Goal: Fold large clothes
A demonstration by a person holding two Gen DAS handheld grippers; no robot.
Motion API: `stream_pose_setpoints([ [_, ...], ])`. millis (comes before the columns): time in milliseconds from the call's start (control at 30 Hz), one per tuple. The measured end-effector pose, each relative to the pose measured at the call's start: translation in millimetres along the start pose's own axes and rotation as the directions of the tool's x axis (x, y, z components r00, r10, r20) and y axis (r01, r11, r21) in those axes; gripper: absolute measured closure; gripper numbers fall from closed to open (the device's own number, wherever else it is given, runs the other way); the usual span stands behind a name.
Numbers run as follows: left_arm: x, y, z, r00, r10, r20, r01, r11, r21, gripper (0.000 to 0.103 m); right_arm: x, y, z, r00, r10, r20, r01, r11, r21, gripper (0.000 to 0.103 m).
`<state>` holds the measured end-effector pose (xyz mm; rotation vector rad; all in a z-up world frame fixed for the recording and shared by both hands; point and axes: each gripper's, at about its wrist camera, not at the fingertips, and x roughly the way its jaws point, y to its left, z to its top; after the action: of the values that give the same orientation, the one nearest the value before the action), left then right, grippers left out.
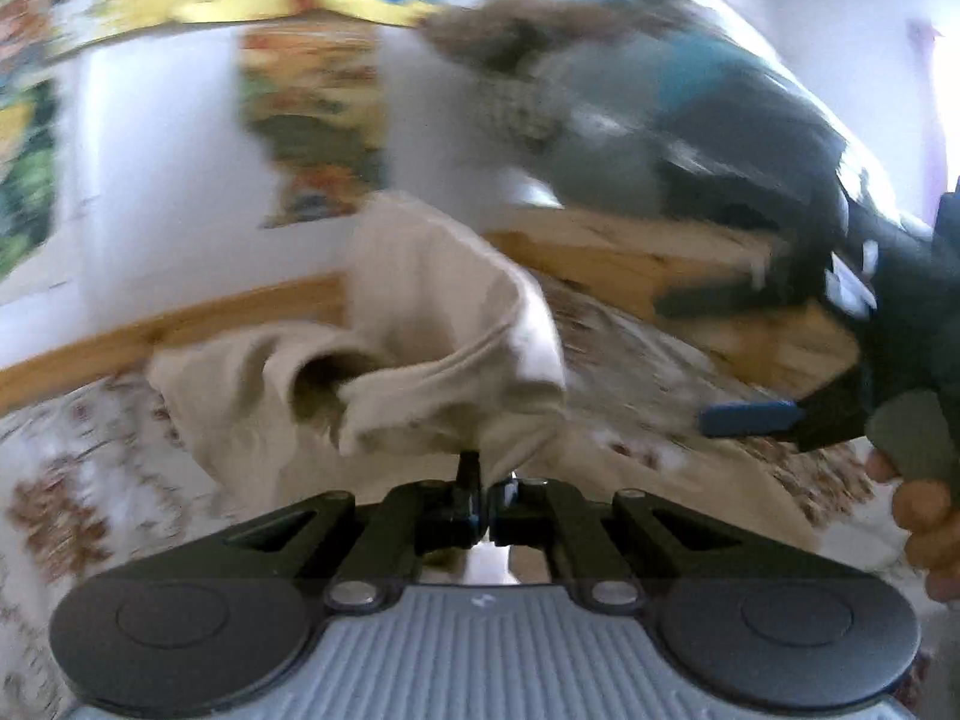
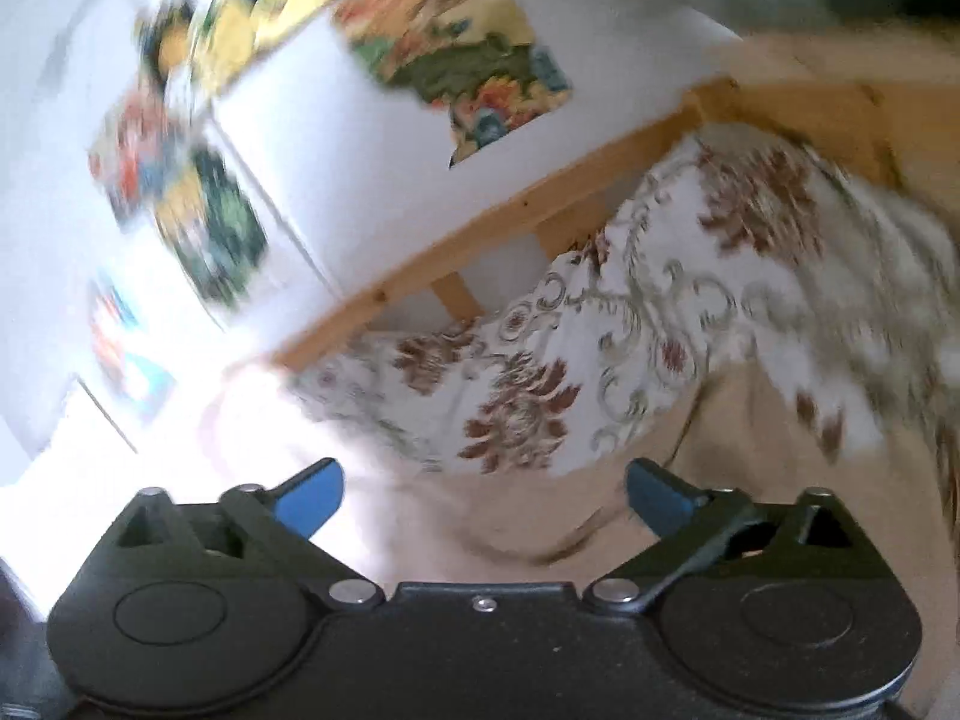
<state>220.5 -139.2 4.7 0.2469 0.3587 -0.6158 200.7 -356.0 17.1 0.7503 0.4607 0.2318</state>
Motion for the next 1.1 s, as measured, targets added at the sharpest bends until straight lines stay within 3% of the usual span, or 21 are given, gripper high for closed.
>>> stream_pose_setpoints([
  [100,15,-36,-2,0.995,-0.082,-0.058,0.088,0.99,0.112,0.103,-20,-39,-10,0.986,0.134,0.095,-0.153,0.962,0.227,0.0],
  [200,33,-63,-11,0.981,-0.13,-0.146,0.157,0.969,0.193,0.102,-11,-68,-1,0.972,0.232,0.044,-0.234,0.918,0.321,0.001],
  [233,40,-73,-16,0.973,-0.145,-0.179,0.182,0.96,0.213,0.102,-7,-76,0,0.973,0.23,0.034,-0.227,0.911,0.344,0.001],
  [333,47,-90,-31,0.958,-0.177,-0.227,0.232,0.941,0.245,0.102,-1,-92,1,0.993,0.114,-0.023,-0.099,0.936,0.338,0.0],
  [433,47,-99,-47,0.947,-0.208,-0.243,0.271,0.926,0.262,0.102,4,-105,0,0.997,0.004,-0.081,0.023,0.941,0.337,0.003],
  [567,44,-103,-54,0.95,-0.197,-0.241,0.26,0.927,0.269,0.102,11,-109,-5,0.992,-0.028,-0.125,0.071,0.934,0.35,0.017],
  [667,41,-96,-55,0.949,-0.207,-0.236,0.261,0.939,0.226,0.101,18,-94,-6,0.98,-0.084,-0.182,0.125,0.965,0.23,0.028],
  [700,39,-93,-54,0.95,-0.21,-0.231,0.261,0.941,0.215,0.099,20,-90,-7,0.976,-0.108,-0.191,0.145,0.971,0.193,0.038],
  [733,36,-90,-55,0.952,-0.212,-0.221,0.258,0.944,0.204,0.093,23,-89,-8,0.973,-0.128,-0.192,0.161,0.972,0.169,0.049],
  [767,33,-87,-54,0.953,-0.217,-0.21,0.256,0.949,0.182,0.084,24,-88,-8,0.97,-0.156,-0.184,0.184,0.973,0.142,0.077],
  [800,30,-83,-53,0.948,-0.242,-0.205,0.275,0.949,0.153,0.077,23,-88,-10,0.967,-0.181,-0.177,0.203,0.972,0.115,0.085],
  [867,16,-71,-52,0.924,-0.331,-0.19,0.353,0.931,0.091,0.048,26,-77,-13,0.96,-0.232,-0.155,0.233,0.972,-0.014,0.088],
  [900,6,-64,-51,0.914,-0.367,-0.175,0.383,0.921,0.068,0.043,26,-68,-15,0.954,-0.265,-0.14,0.253,0.963,-0.092,0.089],
  [933,-1,-57,-50,0.911,-0.379,-0.161,0.39,0.92,0.044,0.031,26,-61,-17,0.948,-0.294,-0.12,0.275,0.949,-0.155,0.089],
  [967,-8,-49,-50,0.914,-0.38,-0.143,0.385,0.923,0.012,0.025,25,-54,-17,0.942,-0.321,-0.093,0.298,0.933,-0.199,0.09],
  [1100,-17,-8,-54,0.944,-0.322,-0.079,0.306,0.938,-0.166,0.017,9,-43,-16,0.908,-0.415,0.062,0.412,0.852,-0.323,0.092],
])
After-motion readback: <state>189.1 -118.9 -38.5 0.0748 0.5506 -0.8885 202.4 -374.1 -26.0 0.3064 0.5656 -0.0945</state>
